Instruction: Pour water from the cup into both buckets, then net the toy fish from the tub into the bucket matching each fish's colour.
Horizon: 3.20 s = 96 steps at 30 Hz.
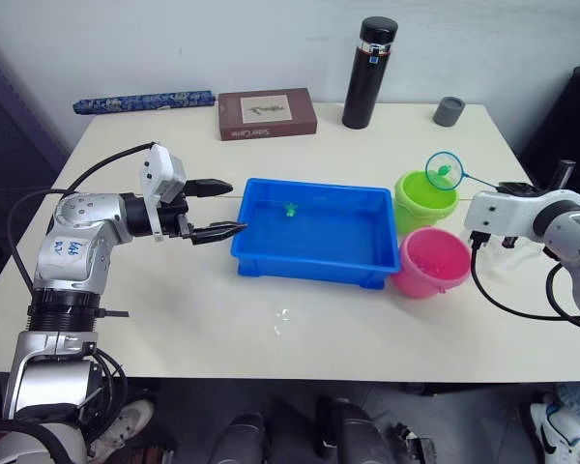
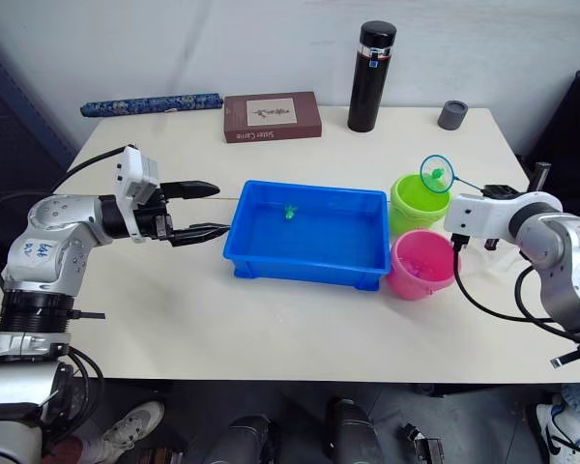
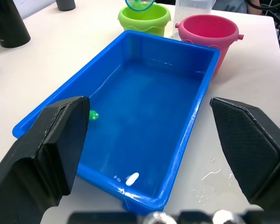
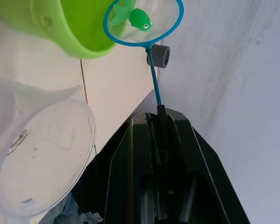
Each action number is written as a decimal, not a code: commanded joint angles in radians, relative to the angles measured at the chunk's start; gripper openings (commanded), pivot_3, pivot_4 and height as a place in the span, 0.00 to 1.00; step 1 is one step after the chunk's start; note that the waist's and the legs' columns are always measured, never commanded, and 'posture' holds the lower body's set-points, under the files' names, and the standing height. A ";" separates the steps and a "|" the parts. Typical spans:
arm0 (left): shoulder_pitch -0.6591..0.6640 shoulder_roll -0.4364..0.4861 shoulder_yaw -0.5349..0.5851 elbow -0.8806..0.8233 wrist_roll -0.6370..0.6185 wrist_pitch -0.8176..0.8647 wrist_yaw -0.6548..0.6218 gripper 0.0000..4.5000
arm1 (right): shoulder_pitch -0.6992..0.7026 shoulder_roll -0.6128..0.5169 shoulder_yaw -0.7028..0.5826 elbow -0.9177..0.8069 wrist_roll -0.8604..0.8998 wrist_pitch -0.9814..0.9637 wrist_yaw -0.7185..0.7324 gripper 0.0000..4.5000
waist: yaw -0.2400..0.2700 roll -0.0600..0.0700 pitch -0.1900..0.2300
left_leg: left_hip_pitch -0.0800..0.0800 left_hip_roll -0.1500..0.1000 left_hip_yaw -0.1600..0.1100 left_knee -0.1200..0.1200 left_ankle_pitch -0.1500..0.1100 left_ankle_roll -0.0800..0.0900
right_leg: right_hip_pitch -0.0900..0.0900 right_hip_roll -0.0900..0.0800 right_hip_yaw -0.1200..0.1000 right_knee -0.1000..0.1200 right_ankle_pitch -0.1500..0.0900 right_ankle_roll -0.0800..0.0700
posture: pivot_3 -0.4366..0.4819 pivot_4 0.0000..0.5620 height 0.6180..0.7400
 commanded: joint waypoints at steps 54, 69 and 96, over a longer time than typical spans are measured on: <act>0.022 0.012 0.028 -0.070 -0.014 0.011 0.021 0.99 | 0.272 0.207 -0.146 -0.174 -0.761 -0.018 -0.364 0.00 | -0.003 0.000 0.000 | 0.002 0.000 0.003 0.002 0.000 -0.001 | 0.000 0.002 0.003 0.008 0.000 0.000 | 0.48 0.27 0.99; 0.036 0.010 0.034 -0.080 -0.023 0.015 0.028 0.99 | 0.255 0.206 -0.181 -0.196 -0.669 -0.070 -0.321 0.00 | -0.003 0.000 0.000 | 0.003 0.000 0.003 0.002 0.000 -0.001 | 0.001 0.002 0.003 0.008 0.000 0.000 | 0.48 0.27 0.99; 0.064 0.007 0.052 -0.095 -0.024 0.022 0.049 0.99 | -0.337 0.306 -0.247 -0.437 0.996 1.386 0.460 0.00 | 0.002 0.000 0.000 | 0.003 0.001 -0.001 0.002 0.000 0.000 | 0.002 0.000 0.001 0.007 -0.001 -0.001 | 0.48 0.27 0.99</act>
